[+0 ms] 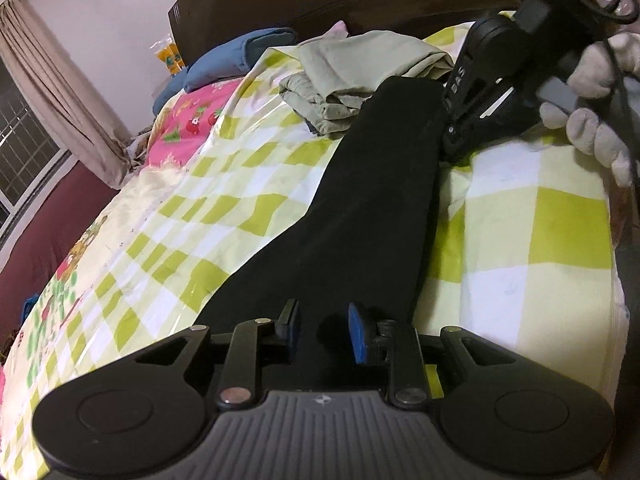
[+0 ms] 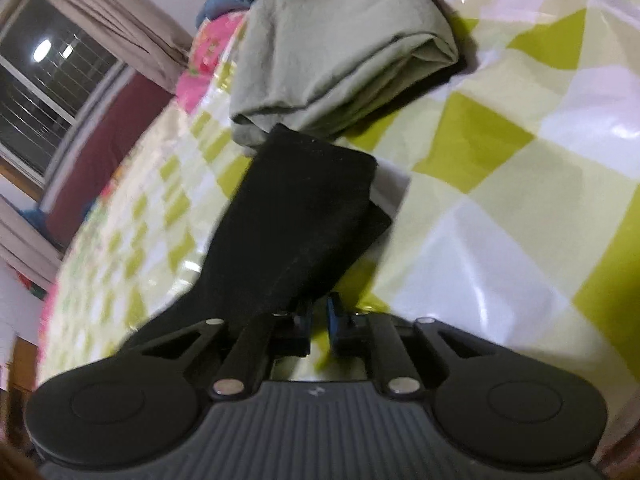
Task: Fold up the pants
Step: 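Grasp the black pants leg end with both grippers near the grey garment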
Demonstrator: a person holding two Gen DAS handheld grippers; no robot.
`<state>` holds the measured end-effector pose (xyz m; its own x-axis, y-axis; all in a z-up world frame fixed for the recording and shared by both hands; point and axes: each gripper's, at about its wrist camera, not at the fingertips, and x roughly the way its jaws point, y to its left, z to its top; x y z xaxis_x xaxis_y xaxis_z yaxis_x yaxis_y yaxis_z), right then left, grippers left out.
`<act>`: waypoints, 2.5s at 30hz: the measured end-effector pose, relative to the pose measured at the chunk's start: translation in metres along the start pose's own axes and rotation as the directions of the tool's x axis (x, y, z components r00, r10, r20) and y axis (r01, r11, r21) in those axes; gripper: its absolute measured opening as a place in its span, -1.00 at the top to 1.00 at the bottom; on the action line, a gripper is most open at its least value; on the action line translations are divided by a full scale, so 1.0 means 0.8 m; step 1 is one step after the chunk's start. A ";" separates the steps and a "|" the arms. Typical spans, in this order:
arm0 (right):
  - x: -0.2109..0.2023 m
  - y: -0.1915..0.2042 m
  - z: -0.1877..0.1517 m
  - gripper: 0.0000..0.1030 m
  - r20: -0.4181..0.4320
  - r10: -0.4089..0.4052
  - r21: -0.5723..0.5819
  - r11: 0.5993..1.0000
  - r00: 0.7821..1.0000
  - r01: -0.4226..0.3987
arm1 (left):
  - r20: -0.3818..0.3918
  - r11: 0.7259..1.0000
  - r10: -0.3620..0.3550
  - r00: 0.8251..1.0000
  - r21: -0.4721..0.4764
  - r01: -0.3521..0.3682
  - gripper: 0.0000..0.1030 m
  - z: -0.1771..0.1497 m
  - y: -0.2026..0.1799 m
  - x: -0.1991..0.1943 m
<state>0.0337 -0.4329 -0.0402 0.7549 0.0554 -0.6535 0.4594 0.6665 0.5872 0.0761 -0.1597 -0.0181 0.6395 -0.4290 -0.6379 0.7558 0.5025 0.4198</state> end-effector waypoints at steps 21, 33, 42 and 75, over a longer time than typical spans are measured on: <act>-0.003 -0.027 0.005 0.32 0.086 0.246 0.158 0.953 0.965 -0.257 | -0.011 1.000 -0.007 1.000 0.004 0.007 0.16 0.007 -0.004 0.004; -0.012 -0.026 0.009 0.12 0.006 0.163 0.143 0.976 0.987 -0.162 | 0.001 1.000 -0.012 1.000 0.019 0.012 0.13 0.010 -0.007 0.006; 0.014 0.006 0.006 -0.47 0.021 0.067 0.138 0.988 0.998 -0.070 | 0.012 1.000 -0.026 1.000 0.001 0.026 0.09 0.010 -0.007 0.007; -0.004 0.009 0.037 0.83 0.153 0.256 0.143 0.950 0.954 -0.278 | -0.015 0.976 -0.169 0.986 -0.141 0.165 0.13 0.020 -0.019 0.032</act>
<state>0.0487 -0.4502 -0.0196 0.9099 0.1097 -0.4001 0.2934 0.5117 0.8075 0.0832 -0.1906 -0.0307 0.5009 -0.4965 -0.7089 0.8234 0.5258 0.2136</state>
